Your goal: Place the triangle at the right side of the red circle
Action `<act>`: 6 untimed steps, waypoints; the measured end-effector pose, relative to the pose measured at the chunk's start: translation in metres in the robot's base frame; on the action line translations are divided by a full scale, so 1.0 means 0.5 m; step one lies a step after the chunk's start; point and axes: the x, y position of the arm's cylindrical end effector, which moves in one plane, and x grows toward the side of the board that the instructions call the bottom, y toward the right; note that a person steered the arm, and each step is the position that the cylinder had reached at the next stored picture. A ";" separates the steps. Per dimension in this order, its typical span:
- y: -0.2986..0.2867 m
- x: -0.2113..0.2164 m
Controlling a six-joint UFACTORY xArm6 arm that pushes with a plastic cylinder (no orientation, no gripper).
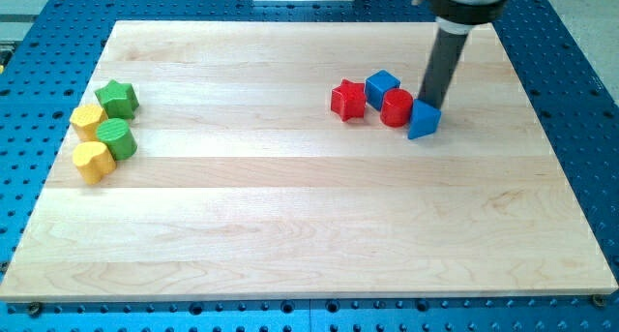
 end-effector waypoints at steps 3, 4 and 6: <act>0.156 -0.011; 0.155 0.095; -0.035 0.089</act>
